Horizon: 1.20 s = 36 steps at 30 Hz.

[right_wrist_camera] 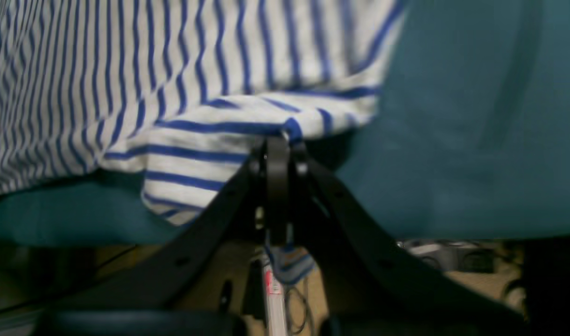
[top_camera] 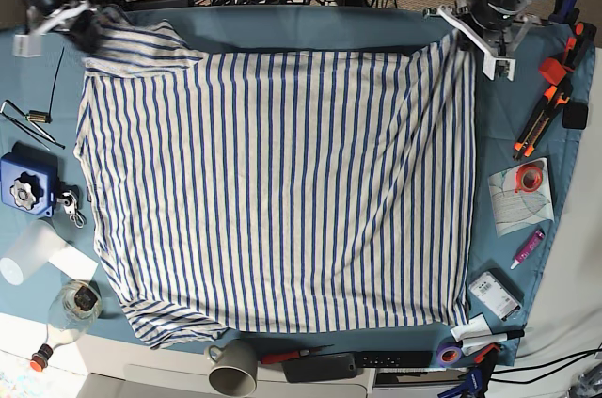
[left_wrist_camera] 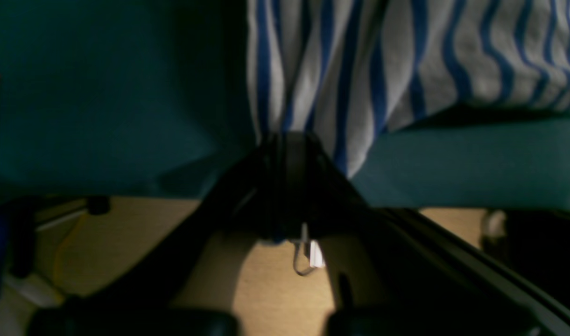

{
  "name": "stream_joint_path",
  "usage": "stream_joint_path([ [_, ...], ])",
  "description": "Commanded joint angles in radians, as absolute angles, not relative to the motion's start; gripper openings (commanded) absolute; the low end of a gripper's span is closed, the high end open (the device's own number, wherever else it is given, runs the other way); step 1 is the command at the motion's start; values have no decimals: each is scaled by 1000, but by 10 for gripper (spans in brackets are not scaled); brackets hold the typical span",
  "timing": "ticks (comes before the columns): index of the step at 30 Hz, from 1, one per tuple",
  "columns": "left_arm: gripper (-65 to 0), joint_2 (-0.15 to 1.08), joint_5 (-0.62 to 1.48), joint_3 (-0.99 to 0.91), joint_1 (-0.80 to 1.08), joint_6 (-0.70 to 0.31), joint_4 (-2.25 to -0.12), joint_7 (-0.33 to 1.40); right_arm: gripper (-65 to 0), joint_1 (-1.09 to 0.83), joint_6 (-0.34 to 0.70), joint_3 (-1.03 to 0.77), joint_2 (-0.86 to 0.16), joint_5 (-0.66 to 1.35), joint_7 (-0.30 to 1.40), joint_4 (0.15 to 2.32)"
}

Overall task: Fold the T-shirt properly
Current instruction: 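Lift the collar edge with both grippers and fold it over toward the hem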

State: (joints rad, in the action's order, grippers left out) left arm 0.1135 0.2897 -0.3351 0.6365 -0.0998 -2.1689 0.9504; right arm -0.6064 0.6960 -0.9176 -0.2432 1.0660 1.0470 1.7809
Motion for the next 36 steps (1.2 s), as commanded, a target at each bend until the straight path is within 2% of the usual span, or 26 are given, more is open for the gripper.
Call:
stream_joint_path([
  [1,-650,117,283,-337,648,-92,-2194,942,-650,-612,698,-962,-258,1102,1024,1818],
  [8,-650,117,284,-344,648,-91,-2212,942,-650,-613,698,-1111,-266,1148,1094,1927],
  [15,-650,117,293,-431,651,-91,-2215,944,-650,-624,698,-1121,-266,1201,1143,1931],
  [24,-650,117,416,-572,682,-133,-2215,927,-650,-625,698,-1121,-268,1230,1148,1931],
  [36,-650,120,439,-583,654,-133,-2215,829,-650,-515,698,-1118,-395,1079,1153,1931],
])
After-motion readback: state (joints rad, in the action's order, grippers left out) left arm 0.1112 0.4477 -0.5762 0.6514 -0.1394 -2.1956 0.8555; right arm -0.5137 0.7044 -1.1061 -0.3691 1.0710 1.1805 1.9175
